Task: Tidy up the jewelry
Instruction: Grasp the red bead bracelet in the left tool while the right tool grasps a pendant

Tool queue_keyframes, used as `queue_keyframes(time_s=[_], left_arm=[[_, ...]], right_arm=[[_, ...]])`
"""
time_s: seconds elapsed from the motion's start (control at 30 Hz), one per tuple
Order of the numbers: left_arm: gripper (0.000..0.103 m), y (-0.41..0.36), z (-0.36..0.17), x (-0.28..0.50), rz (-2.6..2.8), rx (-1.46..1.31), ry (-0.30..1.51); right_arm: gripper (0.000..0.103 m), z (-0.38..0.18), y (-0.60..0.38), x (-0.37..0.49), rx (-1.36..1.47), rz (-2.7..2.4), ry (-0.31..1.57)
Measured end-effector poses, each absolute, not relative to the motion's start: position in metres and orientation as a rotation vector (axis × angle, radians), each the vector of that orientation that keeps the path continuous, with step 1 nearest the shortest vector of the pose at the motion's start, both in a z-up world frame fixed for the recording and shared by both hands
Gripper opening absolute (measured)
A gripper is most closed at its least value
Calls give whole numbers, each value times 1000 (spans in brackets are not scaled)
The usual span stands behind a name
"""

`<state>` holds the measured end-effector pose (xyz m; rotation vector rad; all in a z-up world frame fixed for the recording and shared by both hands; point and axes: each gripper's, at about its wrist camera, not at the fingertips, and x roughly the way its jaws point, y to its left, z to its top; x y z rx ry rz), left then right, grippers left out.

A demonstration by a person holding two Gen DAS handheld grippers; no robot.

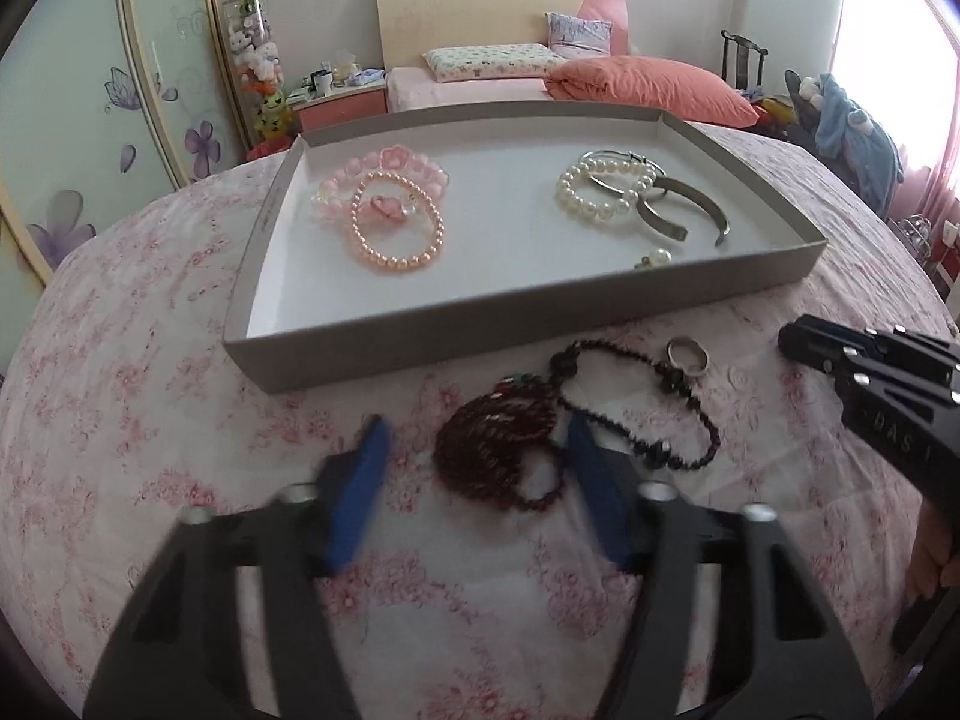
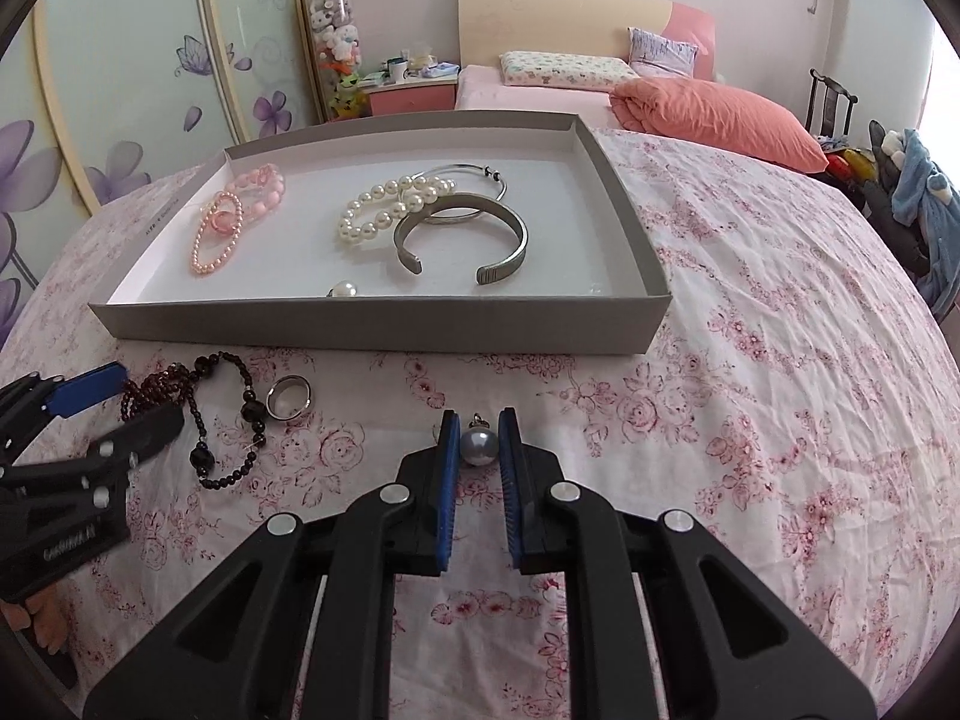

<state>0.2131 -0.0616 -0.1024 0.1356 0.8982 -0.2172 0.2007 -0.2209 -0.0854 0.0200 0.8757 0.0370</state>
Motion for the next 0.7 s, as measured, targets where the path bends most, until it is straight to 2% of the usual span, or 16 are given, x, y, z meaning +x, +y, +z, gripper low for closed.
queue_keyframes(time_s=[0.03,0.07,0.1,0.33,0.7], left_arm=[[32,-62,-102,214,-215,136,894],[20,-61,-102,215,-201,138,892],[17,-59,-102,216,-190,131,893],[17,-21,-101,218,-98,7,897],[19,-18,-99,215,-102,3,896]], right_arm=[[14,-85,-221,201,21,37,876],[14,-85,-222,201,23,39,876],[14,-85,-222,200,25,40,876],[14,-85,-223,200,31,42,876],[15,-85,-226,201,52,53,877]])
